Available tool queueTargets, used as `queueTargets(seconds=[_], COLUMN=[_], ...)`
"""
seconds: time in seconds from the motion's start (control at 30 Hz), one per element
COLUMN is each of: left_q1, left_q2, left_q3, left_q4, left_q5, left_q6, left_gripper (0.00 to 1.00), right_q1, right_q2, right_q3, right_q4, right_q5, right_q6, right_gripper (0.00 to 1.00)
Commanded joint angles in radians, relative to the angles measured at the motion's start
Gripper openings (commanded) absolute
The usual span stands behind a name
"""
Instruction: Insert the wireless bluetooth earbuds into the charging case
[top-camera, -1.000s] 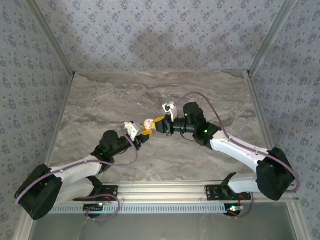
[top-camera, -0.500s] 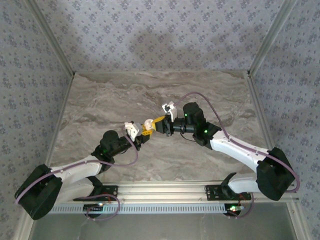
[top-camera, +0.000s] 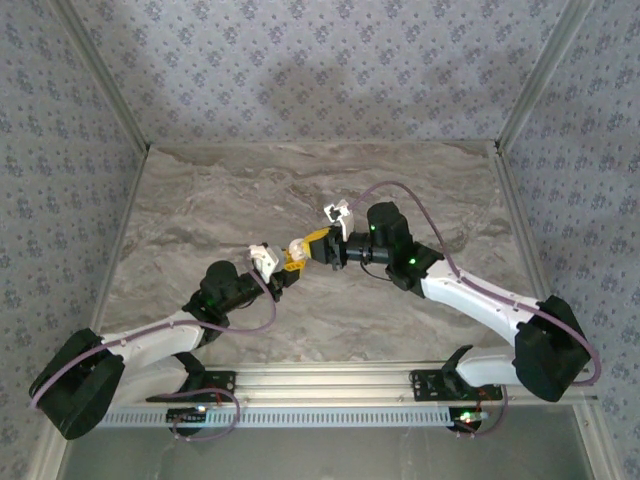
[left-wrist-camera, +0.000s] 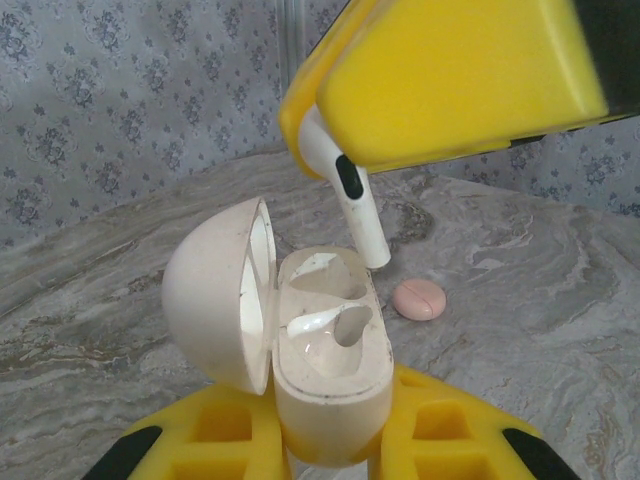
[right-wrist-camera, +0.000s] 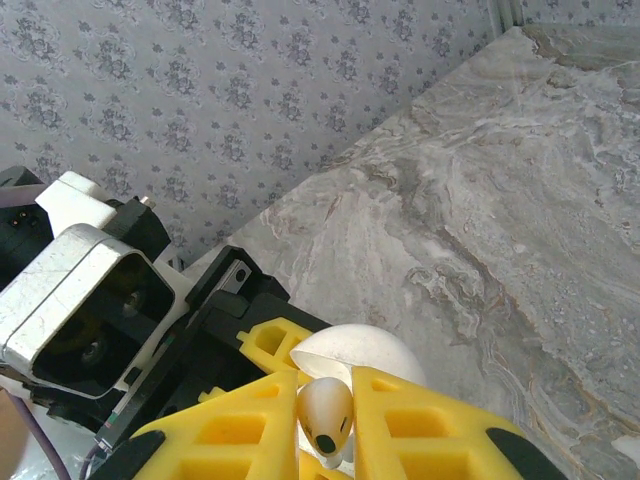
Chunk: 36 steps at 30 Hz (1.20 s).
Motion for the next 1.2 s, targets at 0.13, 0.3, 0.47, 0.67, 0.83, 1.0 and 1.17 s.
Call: queueTargets(seconds=[0.13, 0.3, 0.47, 0.67, 0.83, 1.0, 1.17], left_q1=[-0.009, -0.009, -0.01, -0.01, -0.009, -0.009, -0.009], left_q2=[-0.024, -0.041, -0.059, -0.063, -0.063, -0.06, -0.06], left_q3=[0.032, 0.029, 0.027, 0.027, 0.029, 0.036, 0.046], left_q4=[0.016, 0.016, 0.015, 0.013, 0.013, 0.009, 0.009], left_q5=[0.018, 0.023, 0.017, 0.008, 0.014, 0.051, 0.116], left_q6=[0.003, -0.003, -0.003, 0.0, 0.001, 0.007, 0.01], left_gripper=[0.09, 0.1, 0.1, 0.1, 0.1, 0.1, 0.1], right_q1=[0.0, -0.005, -0.007, -0.009, -0.016, -0.039, -0.058], right_q2=[0.0, 0.022, 0.028, 0.022, 0.014, 0.012, 0.016], right_q3=[0.027, 0.027, 0.02, 0.01, 0.01, 0.019, 0.034], right_q4=[0.009, 0.017, 0.017, -0.009, -0.049, -0.09, -0.118], right_q5=[0.005, 0.0, -0.004, -0.021, -0.047, -0.077, -0.103], right_q6=[-0.028, -0.027, -0.024, -0.024, -0.045, -0.068, -0.09], right_gripper=[0.19, 0.19, 0.19, 0.19, 0.19, 0.2, 0.23])
